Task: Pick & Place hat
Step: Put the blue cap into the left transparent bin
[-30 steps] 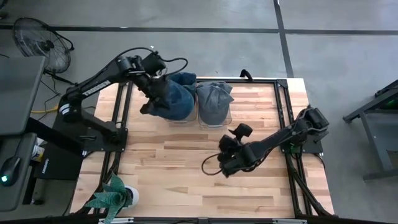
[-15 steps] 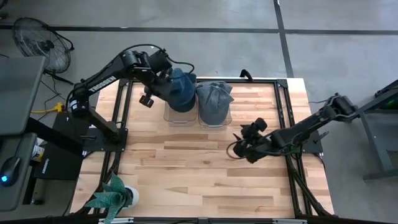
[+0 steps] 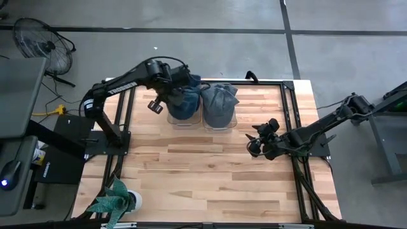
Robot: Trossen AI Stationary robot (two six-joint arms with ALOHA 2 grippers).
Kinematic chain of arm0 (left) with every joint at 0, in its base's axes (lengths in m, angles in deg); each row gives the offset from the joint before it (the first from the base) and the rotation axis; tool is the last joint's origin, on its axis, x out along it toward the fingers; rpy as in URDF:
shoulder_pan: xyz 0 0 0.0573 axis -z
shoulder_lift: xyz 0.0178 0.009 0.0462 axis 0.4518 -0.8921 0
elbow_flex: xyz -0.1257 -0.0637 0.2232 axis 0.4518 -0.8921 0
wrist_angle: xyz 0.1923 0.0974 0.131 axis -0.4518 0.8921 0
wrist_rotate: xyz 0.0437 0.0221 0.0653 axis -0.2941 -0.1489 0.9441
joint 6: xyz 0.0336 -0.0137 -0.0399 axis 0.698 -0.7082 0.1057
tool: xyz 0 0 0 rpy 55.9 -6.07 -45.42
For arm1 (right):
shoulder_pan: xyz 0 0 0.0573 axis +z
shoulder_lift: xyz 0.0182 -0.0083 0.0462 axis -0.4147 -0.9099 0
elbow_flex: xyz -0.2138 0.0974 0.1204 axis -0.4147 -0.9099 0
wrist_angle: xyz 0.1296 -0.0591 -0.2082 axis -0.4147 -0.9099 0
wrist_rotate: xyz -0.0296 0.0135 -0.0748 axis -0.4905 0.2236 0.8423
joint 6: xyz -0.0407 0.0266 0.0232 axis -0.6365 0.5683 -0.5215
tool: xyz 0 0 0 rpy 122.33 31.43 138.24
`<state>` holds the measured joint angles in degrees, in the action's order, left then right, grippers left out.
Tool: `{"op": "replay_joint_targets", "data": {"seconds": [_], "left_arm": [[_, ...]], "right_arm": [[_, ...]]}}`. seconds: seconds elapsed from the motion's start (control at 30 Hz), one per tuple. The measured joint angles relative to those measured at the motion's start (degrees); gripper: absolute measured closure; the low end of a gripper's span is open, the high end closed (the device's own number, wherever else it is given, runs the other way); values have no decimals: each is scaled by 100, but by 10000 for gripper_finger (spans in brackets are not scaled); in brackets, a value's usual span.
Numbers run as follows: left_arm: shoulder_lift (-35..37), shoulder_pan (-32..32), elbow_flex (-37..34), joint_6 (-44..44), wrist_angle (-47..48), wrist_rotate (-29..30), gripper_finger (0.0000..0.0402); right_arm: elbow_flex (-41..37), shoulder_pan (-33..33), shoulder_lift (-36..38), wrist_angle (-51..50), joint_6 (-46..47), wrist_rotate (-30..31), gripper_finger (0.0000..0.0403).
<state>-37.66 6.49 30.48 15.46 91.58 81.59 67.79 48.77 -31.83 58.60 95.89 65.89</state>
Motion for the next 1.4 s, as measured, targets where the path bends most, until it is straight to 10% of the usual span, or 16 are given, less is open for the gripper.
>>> {"op": "replay_joint_targets", "data": {"seconds": [1.4], "left_arm": [[-429,-26,-1318,-848,-1506,-116,401]], "right_arm": [[-14,4,-32,213,-294,-157,157]]}}
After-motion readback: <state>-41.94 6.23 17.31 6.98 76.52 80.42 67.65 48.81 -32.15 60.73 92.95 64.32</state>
